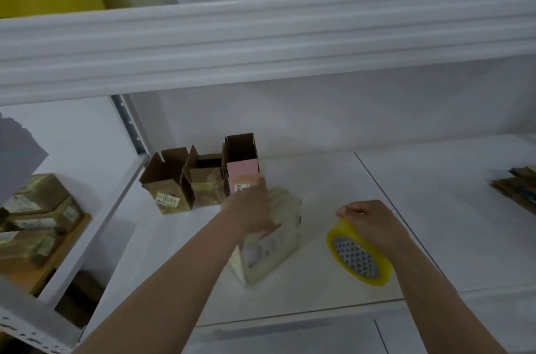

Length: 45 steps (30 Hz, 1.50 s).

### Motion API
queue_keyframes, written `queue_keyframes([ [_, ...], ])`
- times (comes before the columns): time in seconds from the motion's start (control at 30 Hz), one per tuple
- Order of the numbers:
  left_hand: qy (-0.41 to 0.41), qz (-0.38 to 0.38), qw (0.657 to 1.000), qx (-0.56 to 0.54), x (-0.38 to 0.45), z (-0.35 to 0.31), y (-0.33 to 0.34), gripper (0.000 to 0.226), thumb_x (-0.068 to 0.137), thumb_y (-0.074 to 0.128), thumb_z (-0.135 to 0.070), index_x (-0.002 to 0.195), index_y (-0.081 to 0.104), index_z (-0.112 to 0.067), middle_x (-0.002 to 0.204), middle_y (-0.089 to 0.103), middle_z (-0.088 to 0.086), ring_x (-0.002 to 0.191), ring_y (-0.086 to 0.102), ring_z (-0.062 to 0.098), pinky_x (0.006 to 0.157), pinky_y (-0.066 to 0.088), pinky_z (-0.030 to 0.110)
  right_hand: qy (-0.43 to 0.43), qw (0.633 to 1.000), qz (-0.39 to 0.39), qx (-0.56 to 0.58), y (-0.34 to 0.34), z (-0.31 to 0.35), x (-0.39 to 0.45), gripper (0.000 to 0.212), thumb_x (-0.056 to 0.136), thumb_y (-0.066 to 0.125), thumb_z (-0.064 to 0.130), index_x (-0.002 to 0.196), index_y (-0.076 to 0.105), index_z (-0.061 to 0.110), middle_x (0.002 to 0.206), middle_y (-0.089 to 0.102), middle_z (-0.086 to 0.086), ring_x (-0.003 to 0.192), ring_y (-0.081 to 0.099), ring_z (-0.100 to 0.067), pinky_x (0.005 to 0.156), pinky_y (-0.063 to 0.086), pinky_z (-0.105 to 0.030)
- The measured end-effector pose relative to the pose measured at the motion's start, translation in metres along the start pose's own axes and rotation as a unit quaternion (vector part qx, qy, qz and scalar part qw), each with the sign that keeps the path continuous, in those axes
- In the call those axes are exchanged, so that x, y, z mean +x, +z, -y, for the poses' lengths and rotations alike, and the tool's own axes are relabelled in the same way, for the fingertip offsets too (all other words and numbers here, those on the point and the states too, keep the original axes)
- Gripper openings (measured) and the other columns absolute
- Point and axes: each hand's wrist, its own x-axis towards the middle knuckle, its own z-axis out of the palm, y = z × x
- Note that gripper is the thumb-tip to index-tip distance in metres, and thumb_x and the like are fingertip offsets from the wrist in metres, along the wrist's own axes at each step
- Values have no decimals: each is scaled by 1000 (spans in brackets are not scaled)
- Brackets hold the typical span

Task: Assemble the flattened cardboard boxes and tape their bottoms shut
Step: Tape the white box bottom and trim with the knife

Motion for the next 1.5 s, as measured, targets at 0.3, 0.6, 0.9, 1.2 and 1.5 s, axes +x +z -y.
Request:
queue_keyframes([
  [0.3,105,-2,992,65,-1,7,-3,80,90,64,-24,153,14,-21,154,32,-1,133,42,22,100,40,29,-4,1000,-10,18,1,4,4,21,88,63,37,70,73,41,100,72,13,100,65,-13,97,49,-41],
  [0.6,40,-113,991,-62,-5,-29,6,74,87,54,-62,143,34,-18,142,44,3,121,53,26,90,48,38,-3,1000,-15,-9,9,18,3,18,91,57,41,91,75,37,111,68,13,107,61,-14,96,46,-37],
  [0.9,199,42,977,68,-12,-11,9,73,87,64,-28,150,27,-21,153,35,-1,136,38,23,103,37,32,-13,999,-12,28,9,29,3,17,85,64,41,71,73,44,104,72,15,105,63,-13,98,48,-43],
  [1.2,281,38,955,-82,-25,43,-6,69,87,69,-22,147,37,-33,137,46,-23,121,45,-2,96,37,12,-52,991,26,118,6,59,-14,8,85,72,35,88,79,32,100,73,14,101,64,-6,98,49,-35],
  [1.5,127,-71,875,-463,-34,-20,-15,28,83,64,-54,84,66,-25,77,62,-11,77,58,1,66,43,19,-98,983,37,153,-11,86,-38,14,92,65,28,94,77,35,92,73,18,85,67,2,79,50,-16],
])
